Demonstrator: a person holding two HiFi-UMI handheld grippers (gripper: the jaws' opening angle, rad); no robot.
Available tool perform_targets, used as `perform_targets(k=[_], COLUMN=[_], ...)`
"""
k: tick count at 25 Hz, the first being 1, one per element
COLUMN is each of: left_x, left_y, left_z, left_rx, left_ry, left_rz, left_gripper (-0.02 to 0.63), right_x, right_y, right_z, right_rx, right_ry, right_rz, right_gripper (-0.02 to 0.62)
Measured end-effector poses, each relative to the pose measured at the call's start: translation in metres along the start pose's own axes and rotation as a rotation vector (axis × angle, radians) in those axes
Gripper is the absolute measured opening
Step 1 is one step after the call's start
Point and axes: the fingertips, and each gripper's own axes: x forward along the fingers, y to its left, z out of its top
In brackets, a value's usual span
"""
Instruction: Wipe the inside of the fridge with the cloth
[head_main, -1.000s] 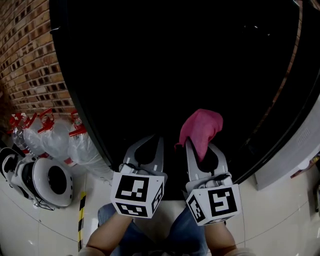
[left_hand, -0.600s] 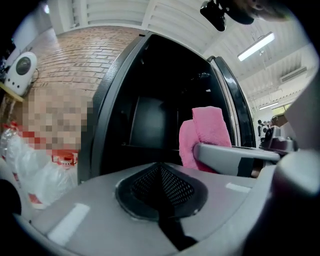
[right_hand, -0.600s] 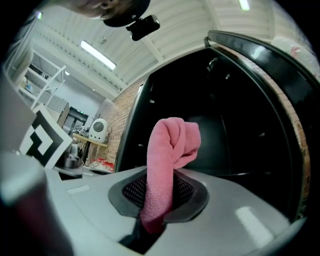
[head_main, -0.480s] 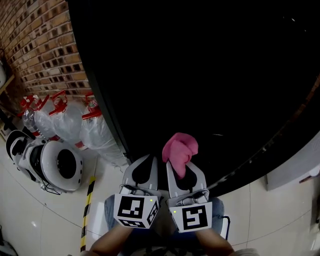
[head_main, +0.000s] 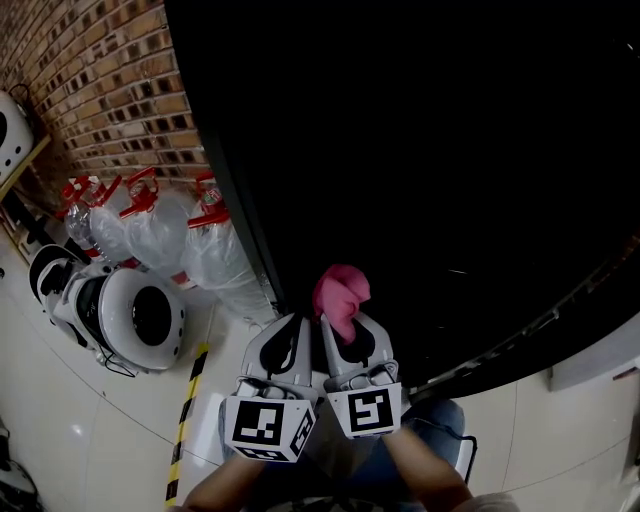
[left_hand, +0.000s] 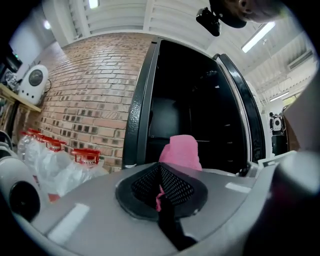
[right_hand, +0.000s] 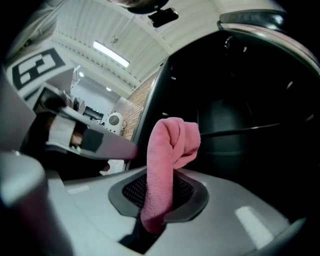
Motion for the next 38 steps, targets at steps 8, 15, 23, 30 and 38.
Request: perform_targets(k=[8,15,23,30,38], left_x=[-0.005,-0.001,0.0,0.007,0.031], left_y=[-0.007,-0.021,-0.013,-0.018,-0.044], left_z=[0.005,0.01,0.012,0.01,0.009], left_rx=[0.015,0.03,0.01,0.011,-0.001], left_ry=[0.003,0.003,0.002,-0.002,-0.007], left_rz=[-0.006,-0.039,-0.024,-0.05,-0.124], left_gripper=[0.012,0.012,0.012,0.012,0.012], right_x=[0.068,0.116,0.163,0.167,0.124], right_y=[-0.025,-0.075,-0.115,-0.132,-0.205], right_z=[-0.036,-0.052,-0.061,-0.075,-0.091], right_rx=[-0.025,-0.029,-0.019,-0.002,0.03], right_ry=[0.057,0.121,0.163,0.202,0.258], right_rz=[-0.01,-0.076,-0.134,-0.192,-0.379], right_gripper=[0.06,0.06,0.06,0.06,0.06])
